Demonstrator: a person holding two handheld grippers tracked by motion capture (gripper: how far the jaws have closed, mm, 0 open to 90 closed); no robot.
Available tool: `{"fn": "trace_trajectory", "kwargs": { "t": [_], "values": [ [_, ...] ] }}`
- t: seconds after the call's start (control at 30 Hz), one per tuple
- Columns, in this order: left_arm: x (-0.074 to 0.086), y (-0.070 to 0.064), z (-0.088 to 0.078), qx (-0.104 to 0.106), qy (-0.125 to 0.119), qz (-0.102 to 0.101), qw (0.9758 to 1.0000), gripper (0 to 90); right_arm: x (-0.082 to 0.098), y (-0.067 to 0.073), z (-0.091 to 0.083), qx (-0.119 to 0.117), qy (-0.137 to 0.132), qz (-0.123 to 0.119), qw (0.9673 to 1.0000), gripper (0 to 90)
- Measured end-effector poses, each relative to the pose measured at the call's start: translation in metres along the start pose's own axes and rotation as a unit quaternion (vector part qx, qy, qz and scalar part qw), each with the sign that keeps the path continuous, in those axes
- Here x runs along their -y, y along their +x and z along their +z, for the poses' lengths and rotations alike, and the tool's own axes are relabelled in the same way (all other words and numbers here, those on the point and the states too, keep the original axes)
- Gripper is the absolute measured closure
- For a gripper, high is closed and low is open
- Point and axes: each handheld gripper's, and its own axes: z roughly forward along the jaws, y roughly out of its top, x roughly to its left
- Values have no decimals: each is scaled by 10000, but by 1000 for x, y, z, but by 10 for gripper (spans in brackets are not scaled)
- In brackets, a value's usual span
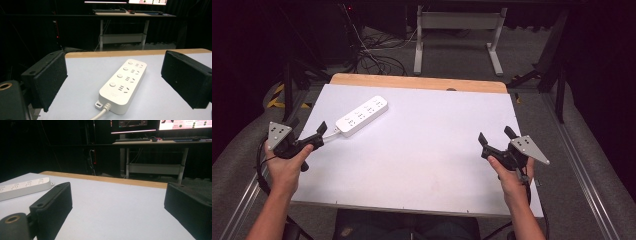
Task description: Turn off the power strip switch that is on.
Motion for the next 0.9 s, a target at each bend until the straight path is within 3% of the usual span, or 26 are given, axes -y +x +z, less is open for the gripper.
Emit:
{"fn": "trace_trajectory", "kwargs": {
  "t": [0.63,0.9],
  "values": [
    [0,-1,2,52,16,14,10000,75,1,0,-1,8,-2,-31,10000,85],
    [1,2,6,10,34,-39,10000,75,4,-4,2,7,44,63,10000,85]
  ]
}}
